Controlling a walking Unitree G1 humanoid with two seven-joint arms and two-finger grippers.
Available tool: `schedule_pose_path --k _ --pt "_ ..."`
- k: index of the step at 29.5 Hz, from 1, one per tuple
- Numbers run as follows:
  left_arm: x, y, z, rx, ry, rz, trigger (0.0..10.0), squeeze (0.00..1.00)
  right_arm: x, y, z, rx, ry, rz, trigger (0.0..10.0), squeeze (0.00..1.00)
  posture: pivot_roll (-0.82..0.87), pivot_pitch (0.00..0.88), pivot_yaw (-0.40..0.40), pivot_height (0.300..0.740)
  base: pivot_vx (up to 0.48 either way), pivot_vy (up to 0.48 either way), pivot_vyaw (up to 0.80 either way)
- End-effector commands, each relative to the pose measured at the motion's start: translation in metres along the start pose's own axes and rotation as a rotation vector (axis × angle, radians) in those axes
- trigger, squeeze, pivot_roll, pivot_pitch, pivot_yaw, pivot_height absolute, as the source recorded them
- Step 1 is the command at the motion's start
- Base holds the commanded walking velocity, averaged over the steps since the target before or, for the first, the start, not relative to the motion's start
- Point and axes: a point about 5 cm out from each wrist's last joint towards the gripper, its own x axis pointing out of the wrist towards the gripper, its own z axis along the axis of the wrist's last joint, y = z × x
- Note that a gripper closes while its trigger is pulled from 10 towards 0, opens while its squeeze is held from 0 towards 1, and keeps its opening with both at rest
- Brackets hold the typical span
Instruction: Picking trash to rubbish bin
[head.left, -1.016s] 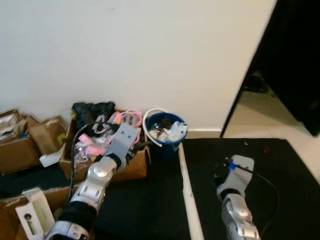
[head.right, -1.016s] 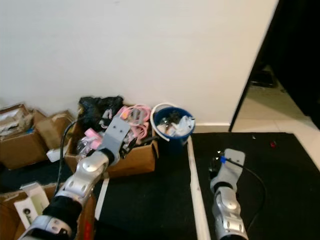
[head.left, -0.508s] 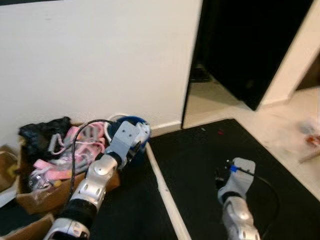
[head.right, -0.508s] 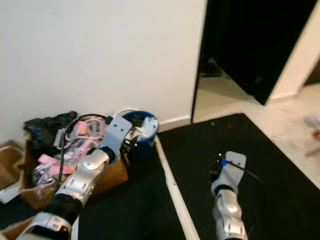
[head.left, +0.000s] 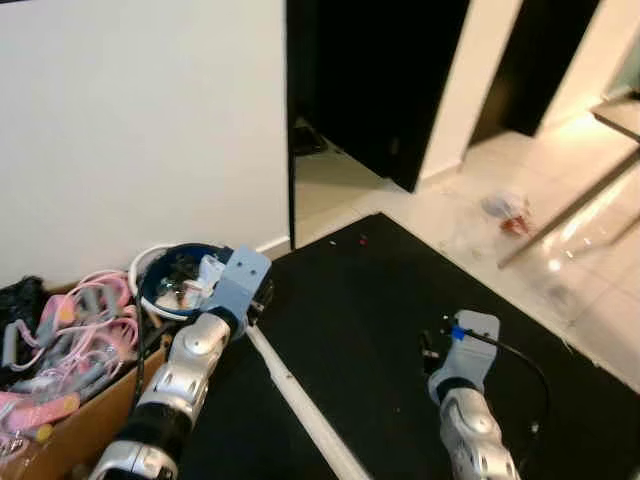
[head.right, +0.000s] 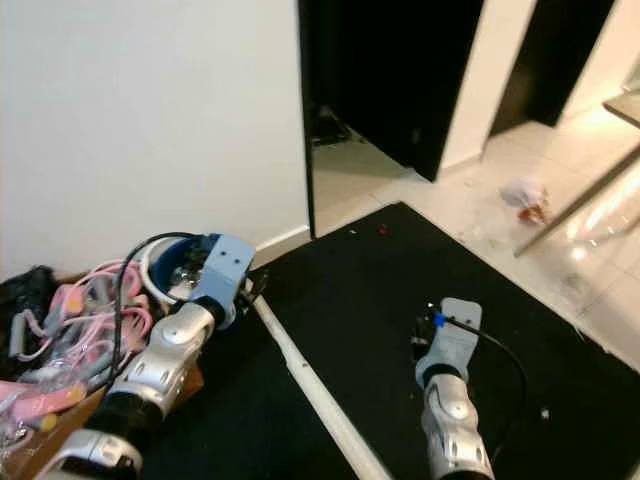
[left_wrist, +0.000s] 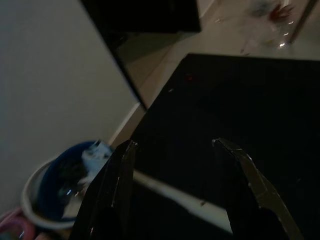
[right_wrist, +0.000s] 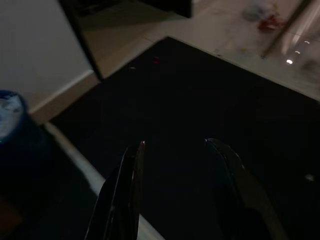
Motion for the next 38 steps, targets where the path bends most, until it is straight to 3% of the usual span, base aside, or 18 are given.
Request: schedule_pose_path --k 1,14,38 --pt "-0.004 0.002 -0.007 -0.011 0.022 0.023 10.0 0.00 0.004 -0.001 0.003 -0.027 0.007 0.014 10.0 0.00 -0.07 0.057 -0.007 0.740 0.000 0.000 -0.80" --pt "-0.010 0.001 -0.012 -0.036 0.024 0.074 10.0 0.00 0.010 0.000 0.010 -0.074 0.010 0.068 10.0 0.00 -0.07 0.071 -0.042 0.740 0.000 0.000 -0.80" --pt "-0.014 -0.004 -0.013 -0.085 0.026 0.071 10.0 0.00 0.002 0.002 0.002 -0.063 0.021 0.063 10.0 0.00 -0.08 0.084 -0.021 0.740 0.000 0.000 -0.80"
